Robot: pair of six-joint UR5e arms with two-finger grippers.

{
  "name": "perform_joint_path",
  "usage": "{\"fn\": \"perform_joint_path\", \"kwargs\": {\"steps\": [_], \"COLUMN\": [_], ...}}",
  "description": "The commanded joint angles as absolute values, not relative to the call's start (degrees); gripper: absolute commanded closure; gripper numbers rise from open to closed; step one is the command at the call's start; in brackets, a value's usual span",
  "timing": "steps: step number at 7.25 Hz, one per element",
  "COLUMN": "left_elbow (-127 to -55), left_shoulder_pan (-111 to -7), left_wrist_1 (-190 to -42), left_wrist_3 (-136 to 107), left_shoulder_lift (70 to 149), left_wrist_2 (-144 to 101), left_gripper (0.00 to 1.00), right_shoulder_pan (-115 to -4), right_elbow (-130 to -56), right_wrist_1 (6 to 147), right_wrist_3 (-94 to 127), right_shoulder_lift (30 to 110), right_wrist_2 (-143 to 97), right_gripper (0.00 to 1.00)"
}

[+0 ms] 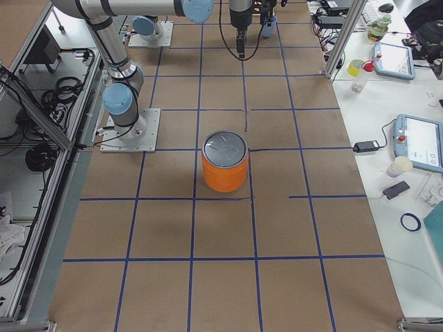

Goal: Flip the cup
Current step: 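Set the cup upright on the table and open the left gripper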

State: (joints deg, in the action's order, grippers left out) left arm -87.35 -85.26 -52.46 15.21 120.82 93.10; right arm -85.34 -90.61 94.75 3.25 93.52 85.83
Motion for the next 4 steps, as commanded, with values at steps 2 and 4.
{"fn": "perform_joint_path", "kwargs": {"steps": [2, 4], "left_elbow": [-87.3, -86.3], "left_shoulder_pan": [-85.3, -85.6], "left_wrist_1": [-52.6, -58.9], "left_wrist_3": [13.2, 12.7], "left_shoulder_lift": [119.5, 115.9], "left_wrist_2": [93.4, 93.6], "left_gripper": [0.20, 0.03], "right_shoulder_pan": [-85.3, -85.3], "right_elbow": [-90.6, -90.6], "right_wrist_1": [94.7, 94.7], "right_wrist_3": [3.3, 3.3], "right_shoulder_lift": [93.5, 93.5], "right_wrist_2": [85.9, 85.9], "right_gripper": [0.00, 0.00]}}
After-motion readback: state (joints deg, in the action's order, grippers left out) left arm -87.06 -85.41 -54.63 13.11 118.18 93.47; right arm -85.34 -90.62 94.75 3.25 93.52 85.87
